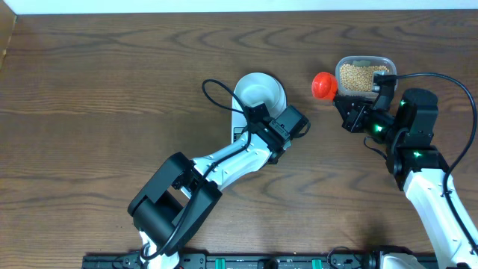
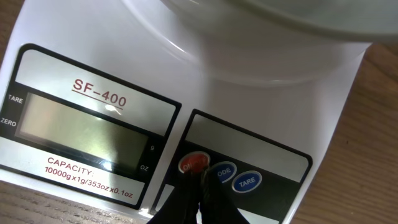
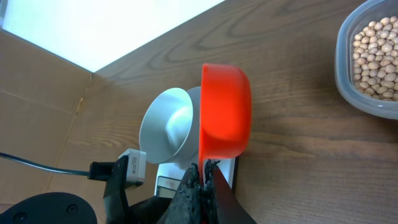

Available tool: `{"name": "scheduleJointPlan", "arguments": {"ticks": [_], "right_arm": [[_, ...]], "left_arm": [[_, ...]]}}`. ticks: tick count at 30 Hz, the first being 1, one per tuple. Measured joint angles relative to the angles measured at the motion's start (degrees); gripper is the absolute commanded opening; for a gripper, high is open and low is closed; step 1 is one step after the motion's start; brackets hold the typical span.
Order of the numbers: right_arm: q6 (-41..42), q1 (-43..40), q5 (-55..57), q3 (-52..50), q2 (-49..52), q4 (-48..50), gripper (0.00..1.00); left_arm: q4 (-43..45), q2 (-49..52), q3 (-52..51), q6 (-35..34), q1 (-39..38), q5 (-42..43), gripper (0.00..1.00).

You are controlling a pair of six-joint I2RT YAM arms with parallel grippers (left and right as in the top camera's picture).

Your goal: Scoop item into bowl and weigh 50g on scale

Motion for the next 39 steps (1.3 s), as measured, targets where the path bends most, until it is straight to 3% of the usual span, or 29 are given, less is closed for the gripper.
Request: {"name": "scheduleJointPlan", "arguments": {"ticks": [39], "right_arm": [[-0.2,0.0,0.0,0.0,0.0,0.0,0.01]], "left_arm": [[1.7,0.6,0.0,0.0,0.0,-1.1,0.07]]}}
